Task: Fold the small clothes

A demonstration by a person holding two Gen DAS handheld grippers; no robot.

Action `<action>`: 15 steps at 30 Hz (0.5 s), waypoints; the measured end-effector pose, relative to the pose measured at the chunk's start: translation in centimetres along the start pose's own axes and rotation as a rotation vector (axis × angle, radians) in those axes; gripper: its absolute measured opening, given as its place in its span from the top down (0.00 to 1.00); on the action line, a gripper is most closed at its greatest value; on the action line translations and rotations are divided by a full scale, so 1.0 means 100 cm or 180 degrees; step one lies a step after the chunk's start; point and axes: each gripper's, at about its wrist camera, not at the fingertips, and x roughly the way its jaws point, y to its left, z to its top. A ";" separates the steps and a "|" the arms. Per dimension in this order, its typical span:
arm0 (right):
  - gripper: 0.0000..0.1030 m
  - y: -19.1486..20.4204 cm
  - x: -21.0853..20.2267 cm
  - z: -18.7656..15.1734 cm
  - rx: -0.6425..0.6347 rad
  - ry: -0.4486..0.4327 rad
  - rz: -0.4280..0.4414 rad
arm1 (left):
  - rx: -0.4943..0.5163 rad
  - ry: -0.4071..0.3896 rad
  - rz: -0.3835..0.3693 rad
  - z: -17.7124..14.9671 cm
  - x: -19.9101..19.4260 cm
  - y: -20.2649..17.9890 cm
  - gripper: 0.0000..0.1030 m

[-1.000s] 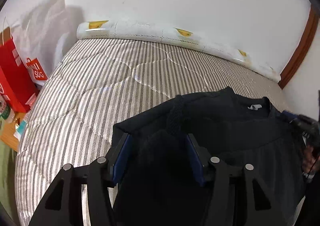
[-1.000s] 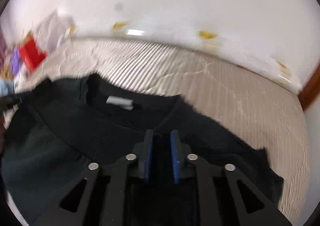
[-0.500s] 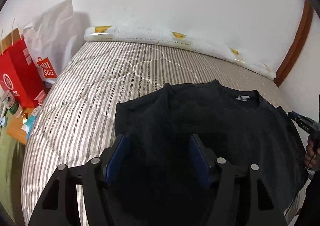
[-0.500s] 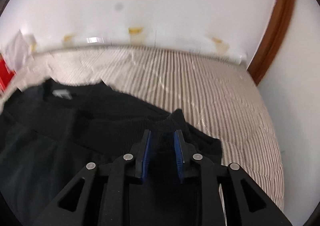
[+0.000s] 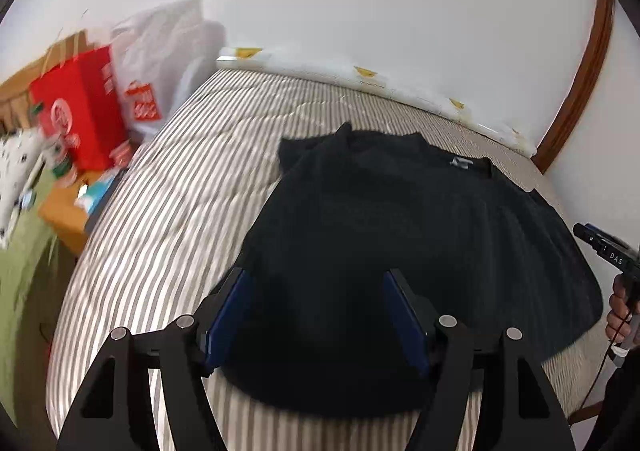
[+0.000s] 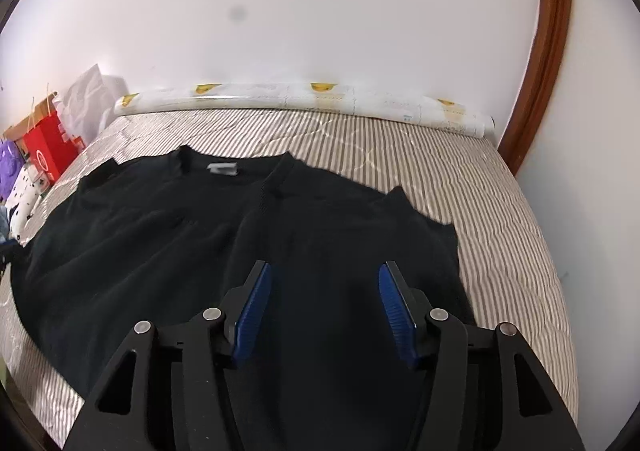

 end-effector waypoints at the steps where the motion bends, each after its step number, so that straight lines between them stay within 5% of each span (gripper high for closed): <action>1: 0.45 0.002 -0.005 -0.005 0.0020 0.0004 0.0023 | -0.0076 0.0006 -0.0037 -0.008 -0.004 0.006 0.35; 7: 0.42 0.004 -0.034 -0.032 0.0101 -0.0052 0.0094 | -0.0502 0.0082 -0.0324 -0.053 -0.016 0.039 0.35; 15: 0.40 -0.015 -0.047 -0.062 0.0215 -0.0024 0.0078 | -0.0828 0.0034 -0.0752 -0.074 -0.002 0.041 0.35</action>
